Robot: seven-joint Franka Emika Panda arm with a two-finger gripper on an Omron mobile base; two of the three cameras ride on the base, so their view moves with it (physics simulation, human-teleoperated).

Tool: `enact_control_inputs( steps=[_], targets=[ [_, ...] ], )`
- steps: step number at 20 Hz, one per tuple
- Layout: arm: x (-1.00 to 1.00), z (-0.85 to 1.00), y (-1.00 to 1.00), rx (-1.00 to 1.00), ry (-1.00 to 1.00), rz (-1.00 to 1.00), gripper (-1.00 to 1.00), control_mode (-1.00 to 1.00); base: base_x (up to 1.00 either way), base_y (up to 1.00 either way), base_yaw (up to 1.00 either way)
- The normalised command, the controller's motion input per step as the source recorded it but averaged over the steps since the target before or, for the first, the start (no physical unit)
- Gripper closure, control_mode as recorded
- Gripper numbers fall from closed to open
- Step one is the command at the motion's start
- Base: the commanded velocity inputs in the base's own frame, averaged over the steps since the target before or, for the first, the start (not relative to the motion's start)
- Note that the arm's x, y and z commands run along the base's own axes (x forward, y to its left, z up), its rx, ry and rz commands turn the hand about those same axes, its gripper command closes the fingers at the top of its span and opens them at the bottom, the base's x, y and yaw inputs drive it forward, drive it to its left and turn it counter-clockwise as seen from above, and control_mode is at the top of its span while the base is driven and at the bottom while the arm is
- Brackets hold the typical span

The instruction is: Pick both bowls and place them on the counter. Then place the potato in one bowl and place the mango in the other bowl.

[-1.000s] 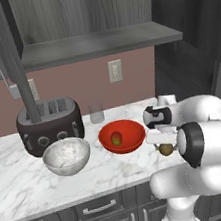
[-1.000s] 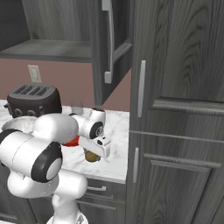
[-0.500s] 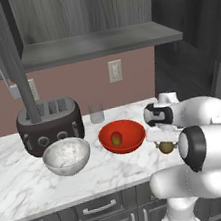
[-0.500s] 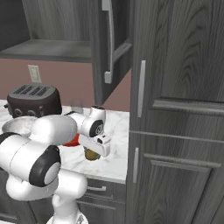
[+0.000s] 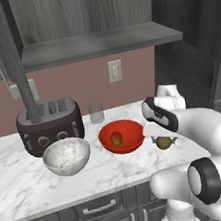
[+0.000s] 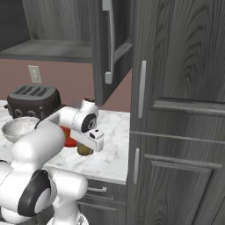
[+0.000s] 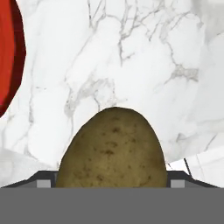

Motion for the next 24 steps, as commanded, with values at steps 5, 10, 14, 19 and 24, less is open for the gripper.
enact_control_inputs(
  steps=[5, 10, 14, 19, 24],
  targets=[
    [-0.11, 0.48, 0.52, 0.00, -0.07, 0.00, 1.00, -1.00, 0.00, 0.00, 0.00],
    [0.01, 0.36, 0.61, 0.00, -0.14, 0.03, 1.00, -1.00, 0.00, 0.00, 0.00],
    [0.08, 0.35, 0.67, 0.00, -0.07, 0.09, 1.00, -1.00, 0.00, 0.00, 0.00],
    [0.16, 0.36, 0.70, 0.00, -0.04, 0.09, 1.00, -1.00, 0.00, 0.00, 0.00],
    [0.27, 0.38, 0.65, 0.00, 0.00, 0.10, 1.00, -1.00, 0.00, 0.00, 0.00]
  ],
)
